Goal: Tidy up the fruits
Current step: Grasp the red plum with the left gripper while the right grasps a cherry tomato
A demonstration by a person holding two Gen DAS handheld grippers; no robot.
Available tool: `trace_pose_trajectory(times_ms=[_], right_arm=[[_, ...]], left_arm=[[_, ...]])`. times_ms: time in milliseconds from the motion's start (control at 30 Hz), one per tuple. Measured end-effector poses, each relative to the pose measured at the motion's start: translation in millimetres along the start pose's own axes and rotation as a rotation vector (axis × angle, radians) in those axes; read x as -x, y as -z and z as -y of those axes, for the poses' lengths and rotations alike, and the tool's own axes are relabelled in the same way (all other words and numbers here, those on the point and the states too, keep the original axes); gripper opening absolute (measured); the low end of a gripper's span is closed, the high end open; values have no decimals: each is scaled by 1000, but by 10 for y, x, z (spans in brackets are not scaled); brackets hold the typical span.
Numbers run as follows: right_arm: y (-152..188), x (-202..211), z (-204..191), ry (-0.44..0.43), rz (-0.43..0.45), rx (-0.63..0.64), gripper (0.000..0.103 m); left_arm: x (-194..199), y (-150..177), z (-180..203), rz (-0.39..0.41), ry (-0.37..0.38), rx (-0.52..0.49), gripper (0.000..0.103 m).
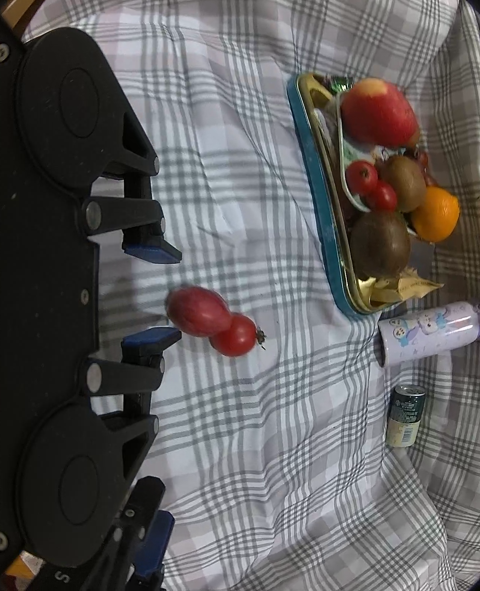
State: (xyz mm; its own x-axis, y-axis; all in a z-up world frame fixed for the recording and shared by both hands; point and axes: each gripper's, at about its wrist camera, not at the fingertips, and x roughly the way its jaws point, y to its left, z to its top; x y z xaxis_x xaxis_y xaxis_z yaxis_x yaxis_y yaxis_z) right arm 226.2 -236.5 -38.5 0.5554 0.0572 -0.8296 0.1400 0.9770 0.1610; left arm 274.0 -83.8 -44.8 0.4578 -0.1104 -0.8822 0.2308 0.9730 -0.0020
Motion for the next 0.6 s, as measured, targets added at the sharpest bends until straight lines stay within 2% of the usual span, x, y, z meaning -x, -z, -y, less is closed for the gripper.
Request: trace_pose_trajectory(times_ms=[400, 467, 600], right_arm=[[-62, -138, 48, 10, -18, -7, 38], [-70, -163, 35, 12, -22, -5, 38], [-84, -196, -12, 11, -28, 2, 38]], left_arm=[[-250, -108, 37, -8, -10, 1, 47], [-265, -111, 0, -1, 1, 12, 43], [-264, -97, -121, 3, 31, 47, 42]])
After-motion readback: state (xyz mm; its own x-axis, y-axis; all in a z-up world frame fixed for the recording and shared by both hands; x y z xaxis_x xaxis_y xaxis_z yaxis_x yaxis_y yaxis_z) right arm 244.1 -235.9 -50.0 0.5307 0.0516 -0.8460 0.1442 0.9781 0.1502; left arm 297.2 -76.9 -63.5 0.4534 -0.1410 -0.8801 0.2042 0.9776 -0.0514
